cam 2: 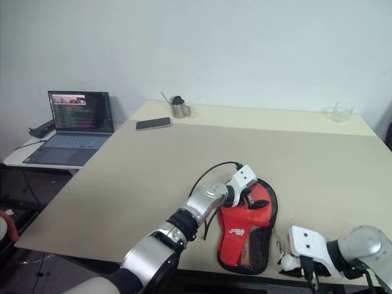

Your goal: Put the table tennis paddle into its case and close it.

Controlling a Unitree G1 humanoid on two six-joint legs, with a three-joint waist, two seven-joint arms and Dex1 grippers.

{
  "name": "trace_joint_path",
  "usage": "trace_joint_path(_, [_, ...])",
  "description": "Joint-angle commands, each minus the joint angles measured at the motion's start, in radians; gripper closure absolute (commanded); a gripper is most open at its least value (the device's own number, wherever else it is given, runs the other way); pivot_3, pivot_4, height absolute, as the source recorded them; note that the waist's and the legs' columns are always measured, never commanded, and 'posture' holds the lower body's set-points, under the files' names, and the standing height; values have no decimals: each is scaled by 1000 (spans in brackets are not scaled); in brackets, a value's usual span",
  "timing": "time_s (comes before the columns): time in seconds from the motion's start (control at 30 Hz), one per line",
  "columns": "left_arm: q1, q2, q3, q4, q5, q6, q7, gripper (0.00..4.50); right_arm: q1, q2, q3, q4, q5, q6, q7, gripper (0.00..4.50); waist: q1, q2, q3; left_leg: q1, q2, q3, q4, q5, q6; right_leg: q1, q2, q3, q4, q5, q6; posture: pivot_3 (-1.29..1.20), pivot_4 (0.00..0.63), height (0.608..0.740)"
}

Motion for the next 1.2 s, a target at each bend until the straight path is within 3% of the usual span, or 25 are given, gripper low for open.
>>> trace_joint_path(0.03, [45,25,-48,99,71,36,-11,0,35,7,24,-26,25,-66,85,4163,0,0,0,0,0,0,0,0,0,0,0,0,0,0,0,0,150,740])
trace_joint_path(0.47, [27,17,-73,125,110,30,-19,0,161,38,189,15,-59,-261,178,4164,-2,-2,-1,1,0,0,0,0,0,0,0,0,0,0,0,0,150,740])
trace_joint_path(0.73, [16,8,-70,133,113,30,-25,0,62,58,175,9,-73,-186,96,4164,-1,-2,-1,1,0,0,0,0,0,1,0,0,0,0,0,0,150,740])
trace_joint_path(1.1, [-28,4,-36,167,92,8,-3,0,-40,33,138,23,-35,-93,121,443,-2,-2,-1,1,0,0,1,-1,0,1,0,0,1,0,0,0,150,740])
trace_joint_path(1.13, [-29,3,-31,168,88,4,-2,0,-54,31,131,39,-36,-94,124,152,-2,-2,-1,1,0,0,1,-1,0,1,0,0,1,0,0,0,150,740])
trace_joint_path(1.2, [-30,2,-18,164,78,-8,-2,0,-85,31,113,72,-34,-96,131,46,-2,-2,-1,1,0,0,1,-1,1,1,0,0,1,0,0,0,150,740])
